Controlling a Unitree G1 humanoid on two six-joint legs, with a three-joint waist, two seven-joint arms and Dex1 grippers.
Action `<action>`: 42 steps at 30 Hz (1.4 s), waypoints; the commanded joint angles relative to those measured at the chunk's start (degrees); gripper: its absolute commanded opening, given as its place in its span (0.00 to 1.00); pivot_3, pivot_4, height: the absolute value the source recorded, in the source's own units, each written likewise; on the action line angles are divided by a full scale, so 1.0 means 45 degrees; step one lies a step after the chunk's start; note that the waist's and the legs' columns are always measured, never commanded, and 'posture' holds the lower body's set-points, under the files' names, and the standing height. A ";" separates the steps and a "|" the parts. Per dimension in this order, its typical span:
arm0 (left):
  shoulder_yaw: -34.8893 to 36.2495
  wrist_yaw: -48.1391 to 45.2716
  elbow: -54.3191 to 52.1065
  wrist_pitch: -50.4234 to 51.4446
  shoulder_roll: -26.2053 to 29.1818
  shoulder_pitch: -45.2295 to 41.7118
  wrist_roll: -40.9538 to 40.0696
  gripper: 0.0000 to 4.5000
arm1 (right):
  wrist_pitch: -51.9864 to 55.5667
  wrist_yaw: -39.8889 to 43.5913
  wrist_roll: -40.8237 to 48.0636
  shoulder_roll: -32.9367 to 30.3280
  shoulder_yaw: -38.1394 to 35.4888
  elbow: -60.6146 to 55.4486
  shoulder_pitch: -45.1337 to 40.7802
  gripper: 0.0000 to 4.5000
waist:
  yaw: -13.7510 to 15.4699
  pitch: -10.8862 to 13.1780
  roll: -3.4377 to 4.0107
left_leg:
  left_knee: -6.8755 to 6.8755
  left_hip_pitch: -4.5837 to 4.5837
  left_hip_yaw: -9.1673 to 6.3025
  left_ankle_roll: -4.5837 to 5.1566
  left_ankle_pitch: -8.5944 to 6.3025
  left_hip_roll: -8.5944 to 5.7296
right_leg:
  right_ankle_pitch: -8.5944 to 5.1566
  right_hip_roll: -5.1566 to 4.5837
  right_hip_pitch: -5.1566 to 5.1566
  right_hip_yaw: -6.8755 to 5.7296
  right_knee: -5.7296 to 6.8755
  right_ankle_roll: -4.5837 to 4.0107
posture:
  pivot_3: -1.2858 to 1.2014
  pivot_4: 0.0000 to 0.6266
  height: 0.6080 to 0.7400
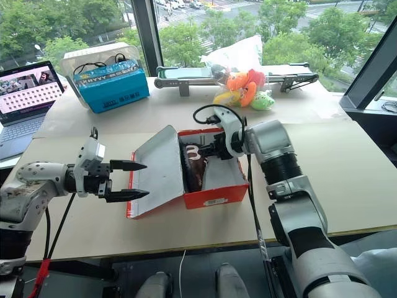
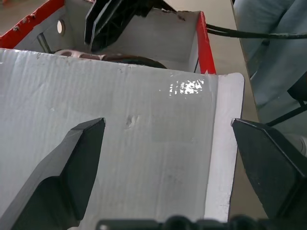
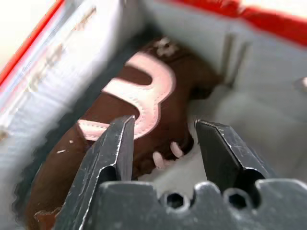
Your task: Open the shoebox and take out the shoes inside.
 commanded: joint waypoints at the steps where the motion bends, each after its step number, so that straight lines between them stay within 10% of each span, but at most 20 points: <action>1: 0.0457 0.0060 -0.0409 0.0040 0.0190 0.0096 -0.0228 1.00 | 0.2485 -0.1053 0.0791 0.0208 -0.1269 -0.2976 0.0661 0.75 | 0.0045 0.0000 0.0000 | -0.0001 -0.0007 0.0000 0.0000 0.0000 -0.0001 | -0.0001 -0.0001 -0.0008 -0.0001 0.0003 -0.0002 | 0.52 0.24 0.74; 4: 0.0441 0.0049 -0.0347 0.0018 0.0205 0.0068 -0.0213 1.00 | 0.4394 -0.1867 0.1071 0.0766 -0.1948 -0.5049 0.1212 0.99 | 0.0066 0.0000 0.0000 | 0.0002 -0.0011 0.0000 0.0000 0.0001 -0.0002 | -0.0009 -0.0002 -0.0010 -0.0001 0.0003 0.0011 | 0.52 0.24 0.74; 39: 0.0097 -0.0026 -0.0006 -0.0225 -0.0035 -0.0398 0.0000 1.00 | 0.2270 -0.3923 0.1752 0.1221 0.0695 -0.1627 0.2420 0.99 | 0.0071 -0.0036 -0.0045 | 0.0001 0.0149 0.0007 0.0000 0.0001 0.0003 | -0.0048 0.0001 0.0152 0.0000 -0.0016 0.0066 | 0.52 0.24 0.74; 42: 0.0111 -0.0036 0.0024 -0.0247 -0.0023 -0.0420 0.0012 1.00 | 0.2082 -0.3942 0.1737 0.1130 0.0530 -0.1425 0.2437 0.84 | 0.0082 -0.0039 -0.0044 | 0.0001 0.0249 0.0006 -0.0002 -0.0001 0.0004 | -0.0070 0.0001 0.0252 -0.0001 -0.0027 0.0032 | 0.52 0.24 0.74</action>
